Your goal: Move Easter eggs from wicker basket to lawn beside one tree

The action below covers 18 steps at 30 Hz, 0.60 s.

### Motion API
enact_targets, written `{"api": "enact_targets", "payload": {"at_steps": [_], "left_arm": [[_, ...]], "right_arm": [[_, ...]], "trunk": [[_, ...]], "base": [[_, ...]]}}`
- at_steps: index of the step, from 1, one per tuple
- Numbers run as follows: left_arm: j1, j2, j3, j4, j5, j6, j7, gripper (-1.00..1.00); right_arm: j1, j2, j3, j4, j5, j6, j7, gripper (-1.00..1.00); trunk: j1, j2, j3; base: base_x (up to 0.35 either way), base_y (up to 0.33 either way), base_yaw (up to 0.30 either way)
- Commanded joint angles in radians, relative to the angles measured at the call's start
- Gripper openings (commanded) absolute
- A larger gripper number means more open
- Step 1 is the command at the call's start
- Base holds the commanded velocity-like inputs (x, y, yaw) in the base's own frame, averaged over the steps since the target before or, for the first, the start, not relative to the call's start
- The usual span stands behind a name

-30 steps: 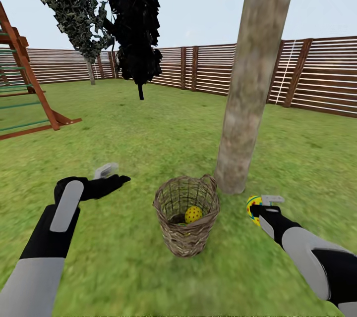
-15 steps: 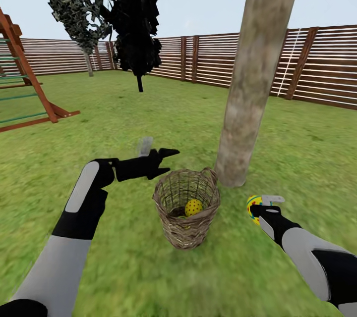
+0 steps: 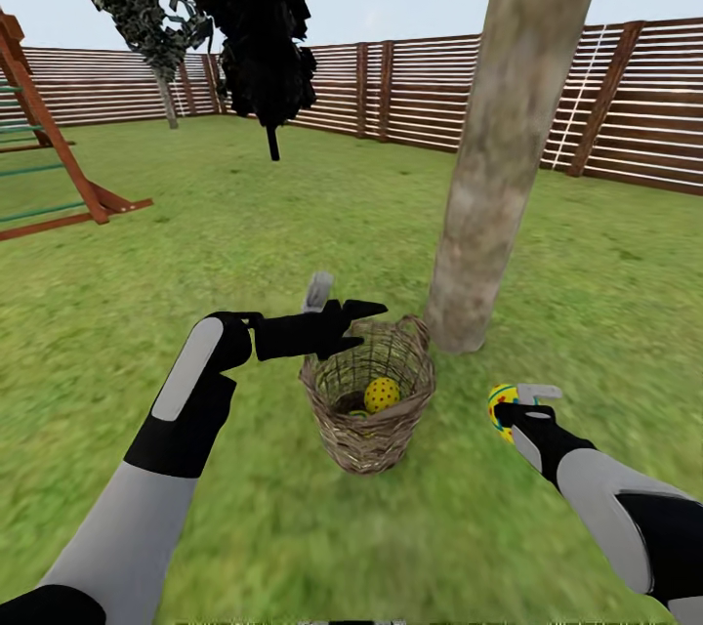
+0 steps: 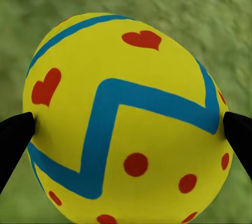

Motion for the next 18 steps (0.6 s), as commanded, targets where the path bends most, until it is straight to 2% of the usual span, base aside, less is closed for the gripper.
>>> {"api": "enact_targets", "payload": {"at_steps": [1, 7, 18], "left_arm": [[-0.001, 0.000, 0.000, -0.001, 0.011, 0.001, 0.010, 1.00], [-0.001, 0.000, -0.001, -0.001, 0.011, 0.001, 0.010, 1.00], [-0.001, 0.000, -0.003, -0.001, 0.017, 0.002, 0.010, 1.00]], "right_arm": [[0.000, -0.001, -0.001, -0.001, -0.001, 0.004, -0.004, -1.00], [0.000, -0.002, -0.003, 0.000, -0.007, 0.006, -0.050, -1.00], [0.000, -0.002, -0.004, -0.004, -0.008, -0.019, -0.067, -1.00]], "trunk": [[0.000, -0.001, -0.005], [0.003, -0.002, -0.028], [0.008, -0.005, -0.071]], "base": [[0.000, 0.000, 0.000], [0.000, 0.000, 0.000], [0.000, 0.000, 0.000]]}}
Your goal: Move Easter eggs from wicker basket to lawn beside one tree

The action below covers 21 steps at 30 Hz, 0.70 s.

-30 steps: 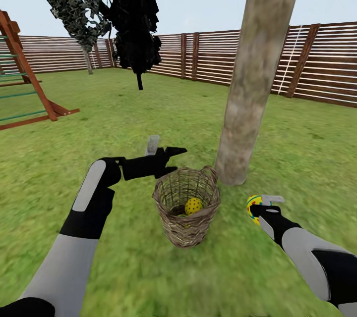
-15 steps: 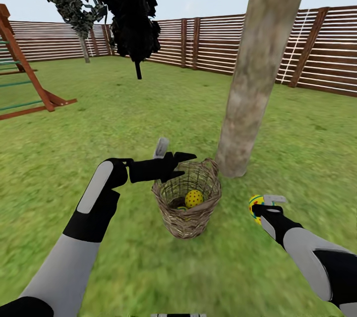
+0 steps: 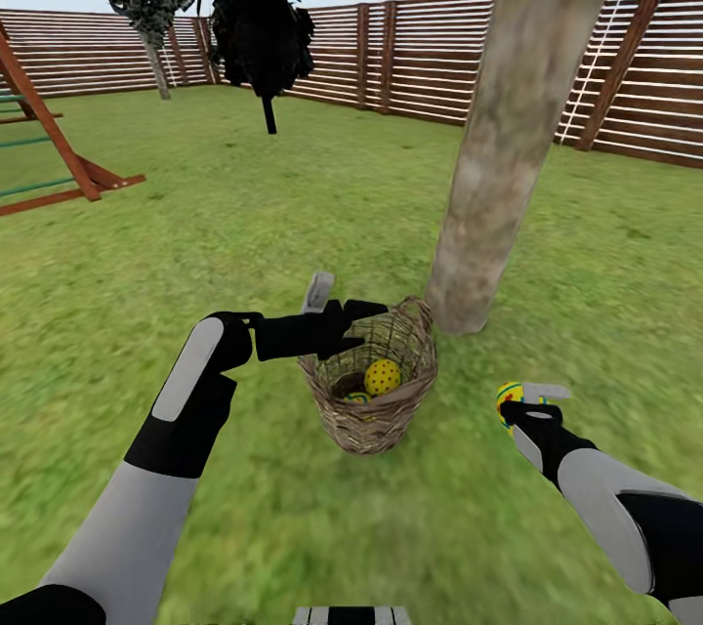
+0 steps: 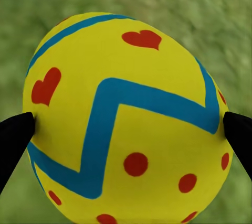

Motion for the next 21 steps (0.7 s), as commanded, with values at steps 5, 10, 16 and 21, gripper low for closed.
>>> {"api": "enact_targets", "payload": {"at_steps": [5, 10, 16, 21], "left_arm": [[-0.001, 0.000, -0.001, -0.001, 0.025, 0.001, 0.010, 1.00], [-0.001, 0.001, -0.002, -0.009, 0.025, 0.001, 0.010, 1.00], [-0.001, 0.001, -0.003, -0.010, 0.025, 0.002, 0.010, 1.00], [-0.001, 0.001, -0.003, -0.010, 0.025, 0.001, 0.010, 1.00]], "right_arm": [[0.000, 0.000, -0.001, -0.002, 0.003, -0.005, -0.001, -1.00], [0.000, 0.000, -0.001, -0.002, 0.004, -0.005, -0.001, -1.00], [0.000, -0.001, -0.001, -0.004, 0.003, -0.005, -0.001, -1.00], [0.000, -0.001, -0.001, -0.005, 0.003, -0.005, -0.001, -1.00]], "trunk": [[0.002, -0.002, -0.020], [0.004, -0.003, -0.040], [0.007, -0.004, -0.063], [0.009, -0.005, -0.082]], "base": [[0.207, 0.000, 0.000], [0.051, 0.000, 0.000], [0.094, 0.000, 0.000], [0.076, 0.000, 0.000]]}}
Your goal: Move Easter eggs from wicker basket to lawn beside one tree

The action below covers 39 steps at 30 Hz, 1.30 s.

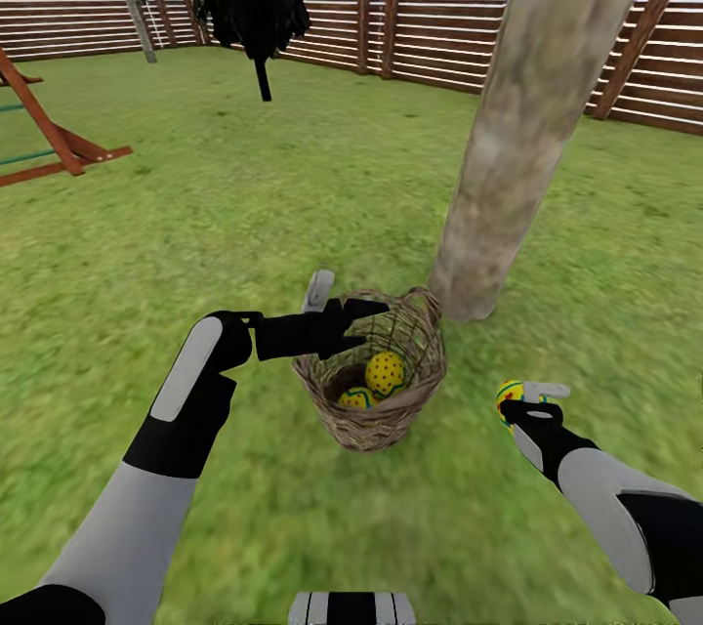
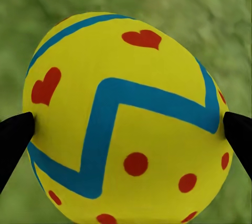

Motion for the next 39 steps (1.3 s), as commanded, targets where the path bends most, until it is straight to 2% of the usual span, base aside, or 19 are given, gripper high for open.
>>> {"api": "enact_targets", "payload": {"at_steps": [1, 39], "left_arm": [[-0.001, 0.000, 0.001, -0.001, 0.011, 0.001, 0.010, 1.00], [-0.001, 0.000, 0.001, -0.001, 0.011, 0.002, 0.010, 1.00]], "right_arm": [[0.000, -0.001, -0.002, -0.001, 0.000, 0.001, -0.002, -1.00], [0.000, 0.000, 0.000, -0.004, 0.005, 0.001, 0.001, -1.00]], "trunk": [[0.000, -0.001, -0.005], [0.017, -0.009, -0.152]], "base": [[0.004, 0.000, 0.000], [0.000, 0.000, 0.000]]}}
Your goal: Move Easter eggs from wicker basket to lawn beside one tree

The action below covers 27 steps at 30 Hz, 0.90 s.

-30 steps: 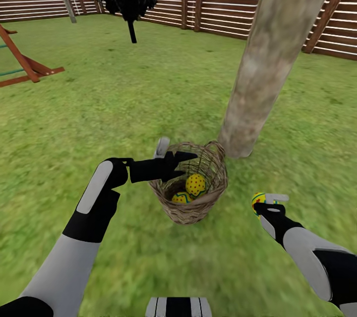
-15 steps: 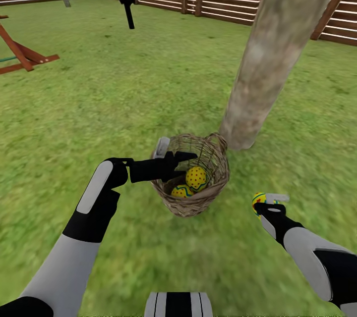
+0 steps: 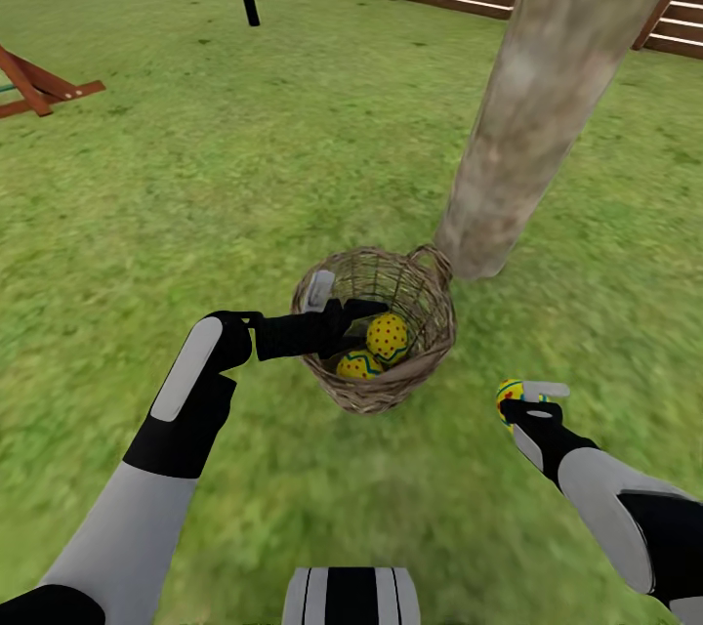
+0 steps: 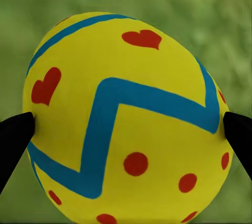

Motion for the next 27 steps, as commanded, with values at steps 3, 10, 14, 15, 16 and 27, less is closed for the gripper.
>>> {"api": "enact_targets", "payload": {"at_steps": [3, 10, 14, 15, 16, 27], "left_arm": [[0.000, 0.001, 0.001, -0.001, 0.011, 0.001, 0.010, 1.00], [0.000, 0.001, 0.001, -0.001, 0.011, 0.001, 0.010, 1.00], [0.000, 0.002, 0.002, -0.001, 0.011, 0.002, 0.010, 1.00], [0.000, 0.002, 0.002, -0.002, 0.011, 0.002, 0.010, 1.00], [0.000, 0.002, 0.002, -0.002, 0.011, 0.002, 0.010, 1.00], [0.000, 0.004, 0.005, -0.002, 0.083, 0.002, 0.009, 1.00]], "right_arm": [[0.000, 0.000, -0.002, -0.001, 0.001, 0.000, -0.002, -1.00], [0.000, 0.000, -0.002, -0.001, 0.001, 0.000, -0.002, -1.00], [0.000, 0.000, -0.002, -0.001, 0.001, 0.000, -0.002, -1.00], [0.000, 0.000, -0.002, -0.001, 0.001, 0.000, -0.002, -1.00], [0.000, 0.000, -0.002, -0.001, 0.001, 0.000, -0.002, -1.00], [0.000, 0.000, -0.002, -0.001, 0.001, 0.000, -0.002, -1.00]], "trunk": [[0.001, -0.001, -0.012], [0.004, -0.003, -0.039], [0.006, -0.004, -0.055], [0.006, -0.004, -0.059], [0.007, -0.004, -0.063], [0.009, -0.005, -0.082]], "base": [[0.000, 0.000, 0.000], [0.000, 0.000, 0.000], [0.000, 0.000, 0.000], [0.000, 0.000, 0.000], [0.000, 0.000, 0.000], [0.000, 0.000, 0.000]]}}
